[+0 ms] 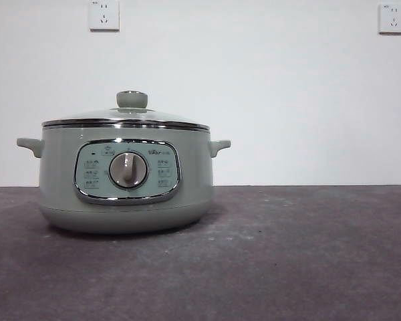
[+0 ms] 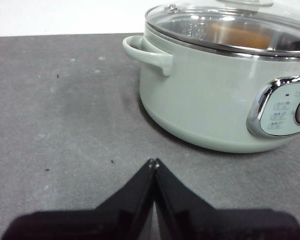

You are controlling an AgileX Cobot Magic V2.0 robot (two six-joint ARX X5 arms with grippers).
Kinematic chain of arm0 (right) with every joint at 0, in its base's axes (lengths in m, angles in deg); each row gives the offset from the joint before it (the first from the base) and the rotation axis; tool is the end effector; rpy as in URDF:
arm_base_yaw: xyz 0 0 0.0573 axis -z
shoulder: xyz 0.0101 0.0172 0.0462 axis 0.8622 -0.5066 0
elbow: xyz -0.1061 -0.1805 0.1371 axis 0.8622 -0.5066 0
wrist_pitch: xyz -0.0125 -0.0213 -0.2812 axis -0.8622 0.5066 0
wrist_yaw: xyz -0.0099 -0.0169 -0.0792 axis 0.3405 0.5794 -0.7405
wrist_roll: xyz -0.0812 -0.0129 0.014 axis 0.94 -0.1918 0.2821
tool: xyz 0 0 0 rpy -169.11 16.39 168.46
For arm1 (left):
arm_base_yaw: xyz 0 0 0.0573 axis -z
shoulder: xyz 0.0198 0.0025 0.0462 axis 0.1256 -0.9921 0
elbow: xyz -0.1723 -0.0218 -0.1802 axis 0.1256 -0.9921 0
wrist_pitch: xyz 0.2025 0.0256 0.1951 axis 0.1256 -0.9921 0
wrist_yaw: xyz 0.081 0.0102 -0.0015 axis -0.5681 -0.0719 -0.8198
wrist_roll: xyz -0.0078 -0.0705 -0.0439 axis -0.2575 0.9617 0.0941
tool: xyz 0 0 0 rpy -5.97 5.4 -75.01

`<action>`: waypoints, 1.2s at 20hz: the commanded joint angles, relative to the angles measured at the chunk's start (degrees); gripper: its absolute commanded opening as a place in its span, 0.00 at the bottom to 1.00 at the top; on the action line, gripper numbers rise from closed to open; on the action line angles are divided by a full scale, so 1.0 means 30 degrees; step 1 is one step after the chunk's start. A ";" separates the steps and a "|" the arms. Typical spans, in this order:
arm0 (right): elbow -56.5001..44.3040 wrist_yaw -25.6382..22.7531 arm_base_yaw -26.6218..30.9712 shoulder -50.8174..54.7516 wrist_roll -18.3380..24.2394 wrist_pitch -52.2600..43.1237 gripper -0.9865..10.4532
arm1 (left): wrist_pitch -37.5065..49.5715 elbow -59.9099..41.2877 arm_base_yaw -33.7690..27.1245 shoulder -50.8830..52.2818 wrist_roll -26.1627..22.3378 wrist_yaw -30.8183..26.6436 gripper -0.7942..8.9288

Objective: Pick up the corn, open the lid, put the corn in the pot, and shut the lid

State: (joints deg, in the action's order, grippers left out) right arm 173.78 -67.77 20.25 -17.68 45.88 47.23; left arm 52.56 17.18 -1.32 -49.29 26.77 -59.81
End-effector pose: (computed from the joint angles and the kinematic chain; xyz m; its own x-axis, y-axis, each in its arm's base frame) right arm 0.0941 0.0730 0.4783 0.7052 0.5192 -0.4829 -0.5713 0.8194 0.0469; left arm 0.1774 0.0016 0.1411 0.9480 -0.2157 -0.2339 0.2080 0.9764 -0.0576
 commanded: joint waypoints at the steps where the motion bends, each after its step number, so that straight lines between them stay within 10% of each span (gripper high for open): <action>1: -0.0117 -0.0015 -0.0007 0.0000 0.0080 0.0459 0.09 | 0.0211 -0.0211 -0.0036 -0.0124 0.0175 0.0087 0.08; 9: -0.0117 -0.0947 0.0532 0.0124 0.1872 0.0423 0.09 | 0.0211 -0.0211 -0.0036 -0.0211 0.0175 0.0087 0.08; 15: -0.1158 0.1180 0.7708 0.2710 0.3585 -0.3439 0.09 | 0.0211 -0.0211 -0.0036 -0.0219 0.0175 0.0087 0.08; 24: -1.5628 0.0991 1.2407 0.9821 0.3432 -1.5540 0.09 | 0.0211 -0.0211 -0.0036 -0.0219 0.0175 0.0087 0.08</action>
State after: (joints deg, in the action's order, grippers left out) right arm 129.52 -64.93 57.41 11.61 57.04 1.81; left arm 52.56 17.18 -1.32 -49.97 26.79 -59.81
